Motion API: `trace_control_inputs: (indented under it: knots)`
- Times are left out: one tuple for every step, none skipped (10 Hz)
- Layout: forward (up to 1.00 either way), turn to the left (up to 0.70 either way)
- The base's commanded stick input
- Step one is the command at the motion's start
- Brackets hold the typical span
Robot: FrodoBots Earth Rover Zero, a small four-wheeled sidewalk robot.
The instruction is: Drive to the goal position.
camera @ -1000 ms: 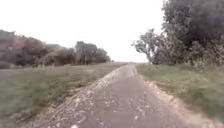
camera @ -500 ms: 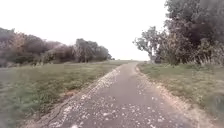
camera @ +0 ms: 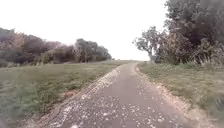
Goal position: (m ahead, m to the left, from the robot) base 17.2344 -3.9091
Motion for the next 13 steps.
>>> trace_control_inputs:
  knots:
    - [0.70,0.00]
    - [0.70,0.00]
    - [0.70,0.00]
    - [0.70,-0.13]
    - [0.70,-0.14]
    - [0.70,-0.12]
    - [0.70,-0.06]
    - [0.70,0.00]
    - [0.70,0.00]
    - [0.70,0.00]
    - [0.70,0.00]
    - [0.70,0.00]
    - [0.70,0.00]
